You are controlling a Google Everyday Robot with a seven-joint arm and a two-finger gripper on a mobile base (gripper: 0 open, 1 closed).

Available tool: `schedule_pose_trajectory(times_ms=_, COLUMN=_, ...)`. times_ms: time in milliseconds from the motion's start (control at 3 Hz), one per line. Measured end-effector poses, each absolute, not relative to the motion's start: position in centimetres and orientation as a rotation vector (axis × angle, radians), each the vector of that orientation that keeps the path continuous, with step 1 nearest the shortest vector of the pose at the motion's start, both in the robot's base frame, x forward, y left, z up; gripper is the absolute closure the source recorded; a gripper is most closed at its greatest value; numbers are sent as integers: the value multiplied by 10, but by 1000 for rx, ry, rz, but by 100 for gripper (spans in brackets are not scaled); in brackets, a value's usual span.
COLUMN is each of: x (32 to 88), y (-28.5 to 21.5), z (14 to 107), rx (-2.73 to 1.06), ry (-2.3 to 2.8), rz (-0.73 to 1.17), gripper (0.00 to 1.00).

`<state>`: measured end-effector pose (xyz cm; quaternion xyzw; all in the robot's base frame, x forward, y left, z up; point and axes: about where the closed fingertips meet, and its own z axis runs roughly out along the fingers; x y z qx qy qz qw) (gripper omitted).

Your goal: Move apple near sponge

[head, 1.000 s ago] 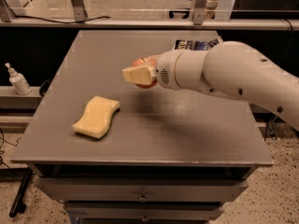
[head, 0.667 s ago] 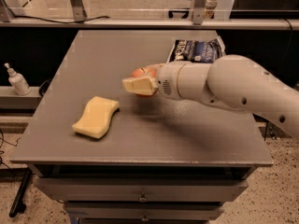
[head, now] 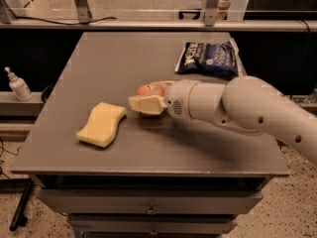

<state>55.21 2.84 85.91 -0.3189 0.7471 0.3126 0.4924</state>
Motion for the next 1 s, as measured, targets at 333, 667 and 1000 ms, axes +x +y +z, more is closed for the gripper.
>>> schedule_pose_trajectory(times_ms=333, x=541, y=33, z=851, rx=-801, ry=1803, rz=828, gripper=81)
schedule_pose_trajectory(times_ms=667, x=540, y=33, z=851, rx=-803, ry=1801, rz=835, gripper=59)
schedule_pose_trajectory(times_ms=1000, x=540, y=33, z=852, rx=-803, ry=1801, rz=835, gripper=36)
